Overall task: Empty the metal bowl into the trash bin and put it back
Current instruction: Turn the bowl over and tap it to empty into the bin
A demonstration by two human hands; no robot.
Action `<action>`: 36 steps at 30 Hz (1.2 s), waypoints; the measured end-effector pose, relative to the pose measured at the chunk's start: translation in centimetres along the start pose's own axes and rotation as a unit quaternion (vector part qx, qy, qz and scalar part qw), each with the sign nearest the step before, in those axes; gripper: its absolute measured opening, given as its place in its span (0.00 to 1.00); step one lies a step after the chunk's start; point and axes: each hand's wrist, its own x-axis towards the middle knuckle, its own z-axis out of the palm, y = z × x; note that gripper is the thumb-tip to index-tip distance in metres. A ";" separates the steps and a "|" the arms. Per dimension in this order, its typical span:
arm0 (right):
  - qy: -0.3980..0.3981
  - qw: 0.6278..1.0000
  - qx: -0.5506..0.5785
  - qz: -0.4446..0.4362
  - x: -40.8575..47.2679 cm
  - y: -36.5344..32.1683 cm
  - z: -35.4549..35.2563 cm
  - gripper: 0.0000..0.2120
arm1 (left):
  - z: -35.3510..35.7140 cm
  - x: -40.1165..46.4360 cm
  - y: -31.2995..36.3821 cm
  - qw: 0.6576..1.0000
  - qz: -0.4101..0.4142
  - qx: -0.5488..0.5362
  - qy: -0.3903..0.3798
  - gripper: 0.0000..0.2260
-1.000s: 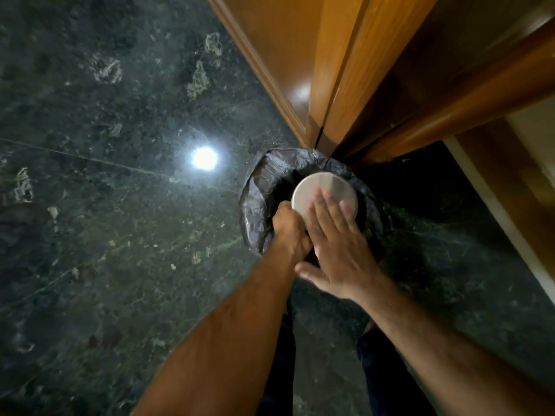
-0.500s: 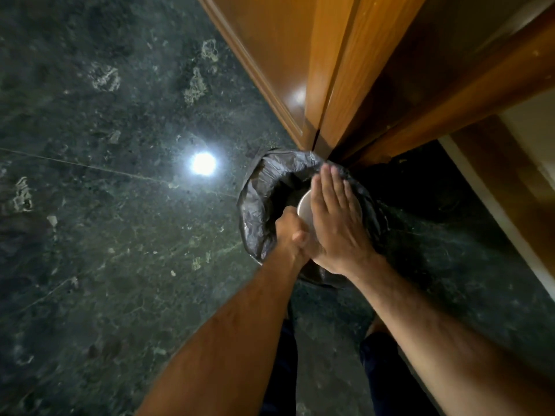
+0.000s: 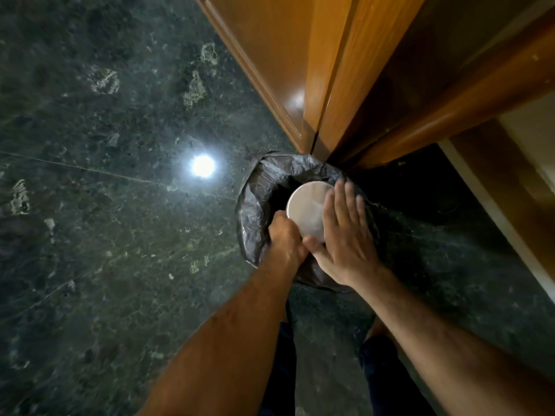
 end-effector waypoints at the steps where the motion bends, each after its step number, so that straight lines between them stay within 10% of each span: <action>1: 0.019 1.000 0.006 0.004 0.6 0.0 -0.1 0.50 | -0.1 0.1 -0.1 1.000 -0.007 0.016 -0.021 0.13; 13: -0.059 0.986 -0.032 -0.154 -1.0 -0.4 -0.2 0.51 | -0.6 -0.4 0.7 0.998 -0.011 -0.030 -0.045 0.14; 19: 0.031 0.988 0.120 0.089 -1.6 0.7 -1.4 0.43 | -0.4 -1.3 0.8 0.998 0.048 -0.023 -0.016 0.10; 23: 0.058 0.857 0.354 0.369 0.1 0.5 -4.2 0.37 | -1.2 -4.2 1.0 0.952 0.247 0.172 -0.057 0.15; 26: -0.039 0.667 0.572 0.476 0.9 0.9 -7.3 0.24 | -2.8 -7.1 0.9 0.798 0.484 0.323 -0.159 0.18; 28: -0.014 0.624 0.641 0.447 0.2 0.9 -8.6 0.08 | -3.8 -8.3 0.8 0.730 0.552 0.370 -0.158 0.15; 32: 0.076 0.679 0.648 0.337 -2.7 -2.0 -12.2 0.19 | -4.1 -13.1 2.0 0.845 0.466 0.224 -0.138 0.11; 36: 0.108 0.701 0.667 0.227 -6.4 -7.0 -19.2 0.26 | -5.6 -21.3 5.3 0.864 0.455 0.164 -0.140 0.14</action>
